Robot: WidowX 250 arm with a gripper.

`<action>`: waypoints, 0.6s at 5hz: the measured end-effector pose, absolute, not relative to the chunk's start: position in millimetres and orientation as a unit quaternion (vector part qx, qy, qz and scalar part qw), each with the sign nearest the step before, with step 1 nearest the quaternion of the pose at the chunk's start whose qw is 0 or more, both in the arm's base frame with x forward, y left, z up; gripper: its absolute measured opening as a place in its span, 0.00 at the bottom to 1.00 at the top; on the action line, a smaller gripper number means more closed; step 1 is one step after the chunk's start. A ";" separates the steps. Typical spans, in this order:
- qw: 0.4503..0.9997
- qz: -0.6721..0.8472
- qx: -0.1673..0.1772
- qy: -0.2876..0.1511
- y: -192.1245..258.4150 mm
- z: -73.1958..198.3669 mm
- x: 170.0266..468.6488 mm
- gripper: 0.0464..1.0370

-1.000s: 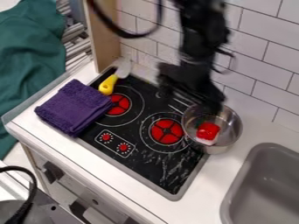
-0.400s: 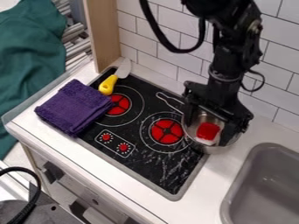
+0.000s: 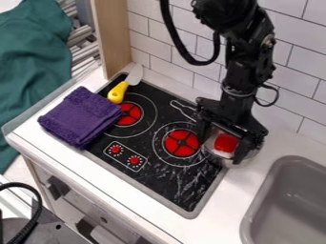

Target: Remove the red object from the silver dish and put it on the purple cloth on the left side

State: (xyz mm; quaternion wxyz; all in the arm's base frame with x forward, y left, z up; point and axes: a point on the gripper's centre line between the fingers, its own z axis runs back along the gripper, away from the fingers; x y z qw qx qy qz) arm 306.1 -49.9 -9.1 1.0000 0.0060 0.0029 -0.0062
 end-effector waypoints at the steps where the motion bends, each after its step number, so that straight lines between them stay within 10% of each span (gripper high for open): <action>1: 1.000 -0.004 0.005 -0.007 -49.8 -9.5 309.3 0.61; 3: 0.999 -0.009 0.024 -0.031 -43.0 5.1 311.3 0.47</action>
